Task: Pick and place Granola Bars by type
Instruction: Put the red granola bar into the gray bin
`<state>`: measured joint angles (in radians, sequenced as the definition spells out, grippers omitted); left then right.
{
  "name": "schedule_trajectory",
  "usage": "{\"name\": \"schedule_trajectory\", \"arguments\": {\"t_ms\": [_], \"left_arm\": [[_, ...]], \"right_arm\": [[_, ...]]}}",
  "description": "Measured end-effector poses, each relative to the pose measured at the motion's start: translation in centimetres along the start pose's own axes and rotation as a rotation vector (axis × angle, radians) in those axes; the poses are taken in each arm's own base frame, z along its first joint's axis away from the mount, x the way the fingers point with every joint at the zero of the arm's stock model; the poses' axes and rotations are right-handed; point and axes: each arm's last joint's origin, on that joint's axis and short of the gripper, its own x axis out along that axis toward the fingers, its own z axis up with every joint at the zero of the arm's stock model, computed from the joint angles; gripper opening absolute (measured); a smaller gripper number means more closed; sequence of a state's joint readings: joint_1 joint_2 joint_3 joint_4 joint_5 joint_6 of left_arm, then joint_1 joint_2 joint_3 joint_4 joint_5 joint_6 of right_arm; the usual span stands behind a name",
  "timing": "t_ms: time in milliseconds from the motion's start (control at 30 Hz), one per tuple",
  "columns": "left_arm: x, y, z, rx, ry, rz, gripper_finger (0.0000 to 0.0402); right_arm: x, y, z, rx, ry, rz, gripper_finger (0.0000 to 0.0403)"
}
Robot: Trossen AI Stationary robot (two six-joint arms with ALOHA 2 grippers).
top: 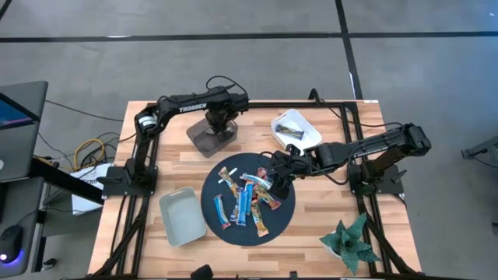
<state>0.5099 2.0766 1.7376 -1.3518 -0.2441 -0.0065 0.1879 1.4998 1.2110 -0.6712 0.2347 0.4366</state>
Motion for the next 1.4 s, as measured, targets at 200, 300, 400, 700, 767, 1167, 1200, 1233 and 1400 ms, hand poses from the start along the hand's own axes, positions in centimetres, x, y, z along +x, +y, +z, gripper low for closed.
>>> {"name": "schedule_trajectory", "arguments": {"t_ms": [200, 300, 400, 700, 767, 1167, 1200, 1233, 1400], "left_arm": [[-2.3, -0.8, -0.8, 0.088, -0.048, -0.067, 0.014], [-4.6, -1.5, -2.0, 0.126, -0.119, -0.119, 0.0141], [-7.7, -2.2, -3.9, 0.157, -0.216, -0.147, 0.0141], [-16.8, -5.6, -12.2, 0.294, -0.577, -0.152, 0.0142], [-18.1, -6.1, -14.1, 0.309, -0.646, -0.14, 0.0142], [-20.1, -8.2, -24.0, 0.354, -0.92, -0.312, 0.0142], [-19.9, -8.5, -24.4, 0.337, -0.929, -0.344, 0.0142], [-19.5, -8.9, -24.7, 0.312, -0.935, -0.379, 0.0142], [-17.0, -12.1, -25.0, 0.263, -0.936, -0.506, 0.0142]], "right_arm": [[0.0, 0.0, 0.0, 0.0, 0.0, 0.0, 0.0134], [0.0, 0.0, 0.0, 0.0, 0.0, 0.0, 0.0134], [0.0, 0.0, 0.0, 0.0, 0.001, 0.001, 0.0134], [0.0, 0.4, 0.4, 0.071, -0.018, 0.077, 0.0134], [0.0, 0.5, 0.6, 0.119, -0.039, 0.092, 0.0134], [-0.4, 1.8, 0.3, 0.063, -0.062, 0.121, 0.0134], [-0.4, 1.8, 0.1, 0.027, -0.048, 0.115, 0.0134], [-0.4, 1.7, -0.1, -0.009, -0.033, 0.107, 0.0134], [-0.3, 1.1, -0.9, -0.209, 0.057, 0.063, 0.0134]]}}
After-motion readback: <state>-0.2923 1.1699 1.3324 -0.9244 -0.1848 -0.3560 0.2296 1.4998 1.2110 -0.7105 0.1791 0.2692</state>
